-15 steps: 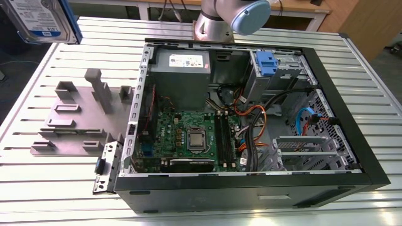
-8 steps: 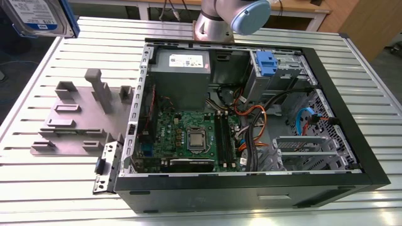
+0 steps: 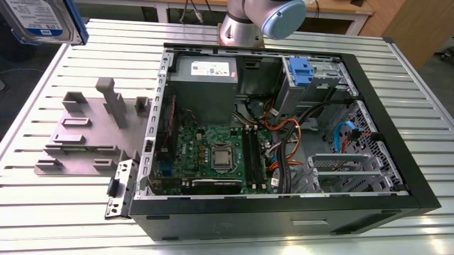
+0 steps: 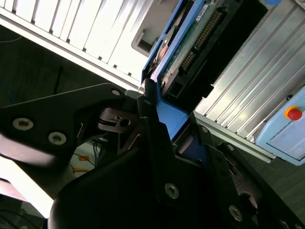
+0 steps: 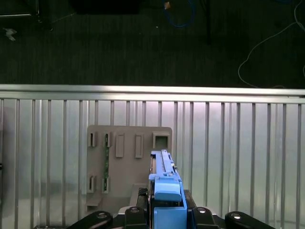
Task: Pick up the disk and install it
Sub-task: 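Pick up the disk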
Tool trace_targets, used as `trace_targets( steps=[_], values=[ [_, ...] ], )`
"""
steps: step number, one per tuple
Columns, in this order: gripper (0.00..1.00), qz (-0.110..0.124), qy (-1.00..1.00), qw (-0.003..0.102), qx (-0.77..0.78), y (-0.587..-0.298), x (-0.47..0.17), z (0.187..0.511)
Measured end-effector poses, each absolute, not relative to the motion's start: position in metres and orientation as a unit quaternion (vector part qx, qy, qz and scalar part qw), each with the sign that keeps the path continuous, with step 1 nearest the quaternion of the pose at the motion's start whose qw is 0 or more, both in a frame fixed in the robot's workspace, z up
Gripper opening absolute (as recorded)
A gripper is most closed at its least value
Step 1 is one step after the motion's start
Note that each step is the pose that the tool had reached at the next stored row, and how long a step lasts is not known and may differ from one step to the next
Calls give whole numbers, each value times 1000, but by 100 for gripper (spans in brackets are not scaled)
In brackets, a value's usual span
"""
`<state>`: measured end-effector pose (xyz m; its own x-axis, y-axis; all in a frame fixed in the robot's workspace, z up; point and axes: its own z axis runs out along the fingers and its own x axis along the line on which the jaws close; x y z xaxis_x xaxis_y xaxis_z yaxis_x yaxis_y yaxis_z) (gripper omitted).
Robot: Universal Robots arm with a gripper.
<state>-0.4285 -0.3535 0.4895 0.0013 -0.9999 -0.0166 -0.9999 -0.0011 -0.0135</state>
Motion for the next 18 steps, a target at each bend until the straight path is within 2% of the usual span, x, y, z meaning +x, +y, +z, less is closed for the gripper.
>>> trace_targets(
  steps=[18],
  values=[
    [36, 1, 707, 11, -708, -360, -413, 490]
  ],
)
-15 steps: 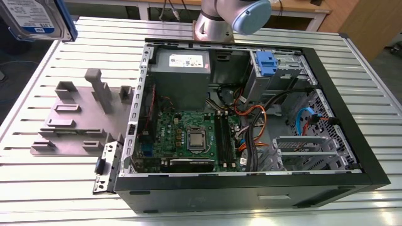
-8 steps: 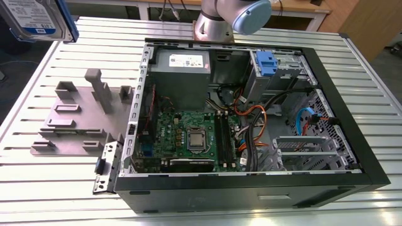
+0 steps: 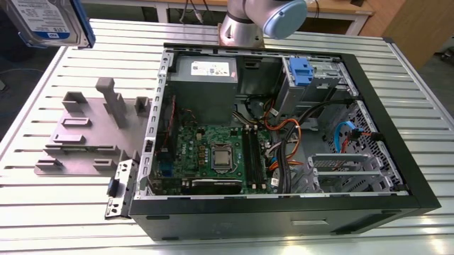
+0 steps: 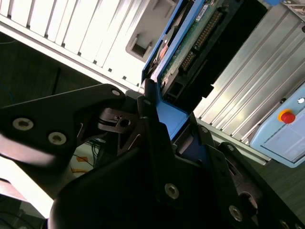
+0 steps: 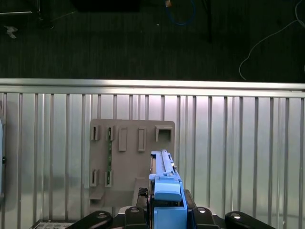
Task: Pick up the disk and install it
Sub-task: 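Pick up the disk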
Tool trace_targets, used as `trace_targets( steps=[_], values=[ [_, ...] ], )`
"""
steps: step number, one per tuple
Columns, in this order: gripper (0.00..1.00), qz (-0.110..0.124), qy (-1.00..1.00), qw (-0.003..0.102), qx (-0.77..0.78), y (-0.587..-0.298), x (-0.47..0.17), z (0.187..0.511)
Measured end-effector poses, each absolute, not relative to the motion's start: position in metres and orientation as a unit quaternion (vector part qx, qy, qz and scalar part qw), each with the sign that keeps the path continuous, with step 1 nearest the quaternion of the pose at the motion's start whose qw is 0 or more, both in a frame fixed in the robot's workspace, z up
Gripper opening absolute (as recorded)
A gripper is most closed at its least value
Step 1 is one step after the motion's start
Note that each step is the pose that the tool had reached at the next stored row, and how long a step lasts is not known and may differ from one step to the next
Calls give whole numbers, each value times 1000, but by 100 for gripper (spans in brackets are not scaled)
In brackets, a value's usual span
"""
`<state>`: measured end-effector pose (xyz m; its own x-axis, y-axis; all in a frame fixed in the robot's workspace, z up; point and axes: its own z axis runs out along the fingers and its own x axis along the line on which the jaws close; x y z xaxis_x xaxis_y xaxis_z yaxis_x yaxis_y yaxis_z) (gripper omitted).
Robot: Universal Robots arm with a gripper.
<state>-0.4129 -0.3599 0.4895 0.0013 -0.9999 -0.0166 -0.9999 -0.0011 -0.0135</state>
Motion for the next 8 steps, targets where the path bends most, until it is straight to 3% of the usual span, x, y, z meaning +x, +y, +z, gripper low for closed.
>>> trace_targets(
  steps=[8],
  values=[
    [36, 1, 707, 11, -707, -360, -401, 490]
  ],
)
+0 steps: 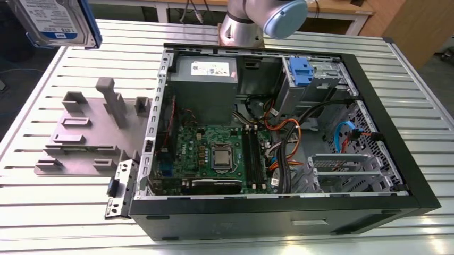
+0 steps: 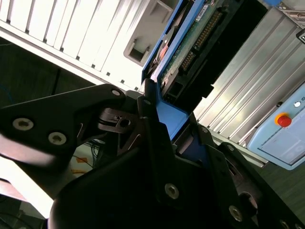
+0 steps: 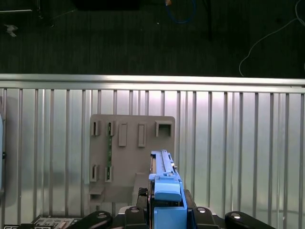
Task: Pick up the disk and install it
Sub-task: 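Pick up the disk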
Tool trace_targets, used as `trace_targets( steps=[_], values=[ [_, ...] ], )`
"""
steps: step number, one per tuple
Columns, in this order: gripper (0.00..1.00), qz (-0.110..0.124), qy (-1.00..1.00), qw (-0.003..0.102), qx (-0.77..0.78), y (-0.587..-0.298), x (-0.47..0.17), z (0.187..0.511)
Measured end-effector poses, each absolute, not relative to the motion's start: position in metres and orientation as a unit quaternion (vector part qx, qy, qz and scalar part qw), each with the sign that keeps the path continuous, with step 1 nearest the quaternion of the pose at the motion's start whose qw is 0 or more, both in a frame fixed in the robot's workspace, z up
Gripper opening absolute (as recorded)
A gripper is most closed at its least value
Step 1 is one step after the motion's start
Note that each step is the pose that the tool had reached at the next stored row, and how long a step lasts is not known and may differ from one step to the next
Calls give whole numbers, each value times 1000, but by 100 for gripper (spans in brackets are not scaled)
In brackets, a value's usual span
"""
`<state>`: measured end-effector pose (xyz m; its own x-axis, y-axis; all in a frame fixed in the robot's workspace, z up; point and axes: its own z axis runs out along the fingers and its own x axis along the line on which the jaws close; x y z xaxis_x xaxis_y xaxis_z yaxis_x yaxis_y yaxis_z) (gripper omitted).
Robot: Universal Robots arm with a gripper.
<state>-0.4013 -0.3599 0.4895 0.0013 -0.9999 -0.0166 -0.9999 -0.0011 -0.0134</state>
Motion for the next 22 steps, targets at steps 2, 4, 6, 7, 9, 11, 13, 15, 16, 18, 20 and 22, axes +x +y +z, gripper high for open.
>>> trace_targets(
  steps=[2, 4, 6, 7, 9, 11, 13, 15, 16, 18, 20, 22],
  values=[
    [36, 1, 707, 11, -708, -360, -398, 490],
    [36, 1, 707, 11, -707, -360, -396, 490],
    [36, 1, 707, 11, -707, -360, -393, 489],
    [36, 1, 707, 11, -707, -360, -392, 490],
    [36, 1, 707, 11, -708, -360, -389, 490],
    [36, 1, 707, 11, -707, -360, -387, 490],
    [36, 1, 707, 11, -707, -360, -384, 490],
    [36, 1, 707, 11, -707, -360, -382, 490],
    [36, 1, 707, 11, -707, -360, -380, 490],
    [36, 1, 707, 11, -708, -360, -378, 490],
    [36, 1, 707, 11, -708, -360, -376, 490],
    [36, 1, 707, 11, -708, -360, -373, 490]
  ],
)
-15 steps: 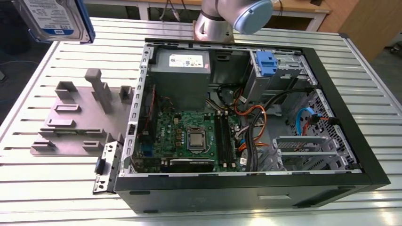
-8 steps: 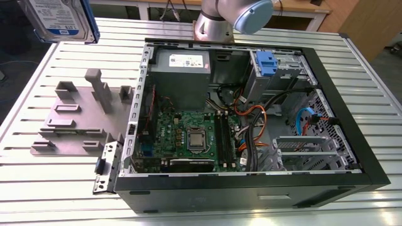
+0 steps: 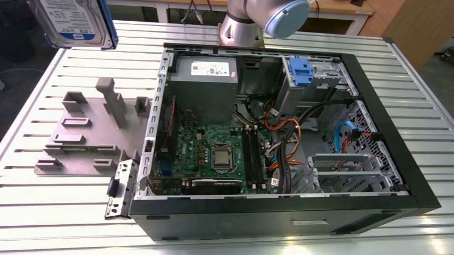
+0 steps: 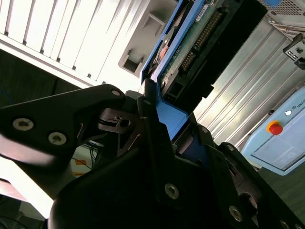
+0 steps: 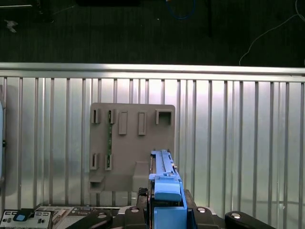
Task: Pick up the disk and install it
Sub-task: 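Pick up the disk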
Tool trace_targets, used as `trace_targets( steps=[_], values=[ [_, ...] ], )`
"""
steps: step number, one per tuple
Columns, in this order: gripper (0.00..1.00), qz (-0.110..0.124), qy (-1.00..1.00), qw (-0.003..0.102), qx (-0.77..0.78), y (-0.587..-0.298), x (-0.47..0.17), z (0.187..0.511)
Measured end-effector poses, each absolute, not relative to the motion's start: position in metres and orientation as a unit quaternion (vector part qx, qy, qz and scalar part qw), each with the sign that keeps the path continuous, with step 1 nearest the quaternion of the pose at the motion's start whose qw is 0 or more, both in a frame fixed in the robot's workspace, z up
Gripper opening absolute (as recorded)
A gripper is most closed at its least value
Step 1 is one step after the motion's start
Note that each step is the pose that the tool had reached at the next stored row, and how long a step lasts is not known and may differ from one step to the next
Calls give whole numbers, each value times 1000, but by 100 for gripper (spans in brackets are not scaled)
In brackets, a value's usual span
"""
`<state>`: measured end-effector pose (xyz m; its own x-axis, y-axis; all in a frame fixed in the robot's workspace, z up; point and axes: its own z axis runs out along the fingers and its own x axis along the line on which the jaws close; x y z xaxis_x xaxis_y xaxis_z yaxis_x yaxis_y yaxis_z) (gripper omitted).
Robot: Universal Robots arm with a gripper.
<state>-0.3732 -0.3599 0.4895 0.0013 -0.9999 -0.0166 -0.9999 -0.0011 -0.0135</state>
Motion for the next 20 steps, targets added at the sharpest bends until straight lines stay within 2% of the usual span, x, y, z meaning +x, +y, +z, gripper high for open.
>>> trace_targets(
  steps=[20],
  values=[
    [36, 1, 707, 11, -708, -360, -351, 490]
  ],
)
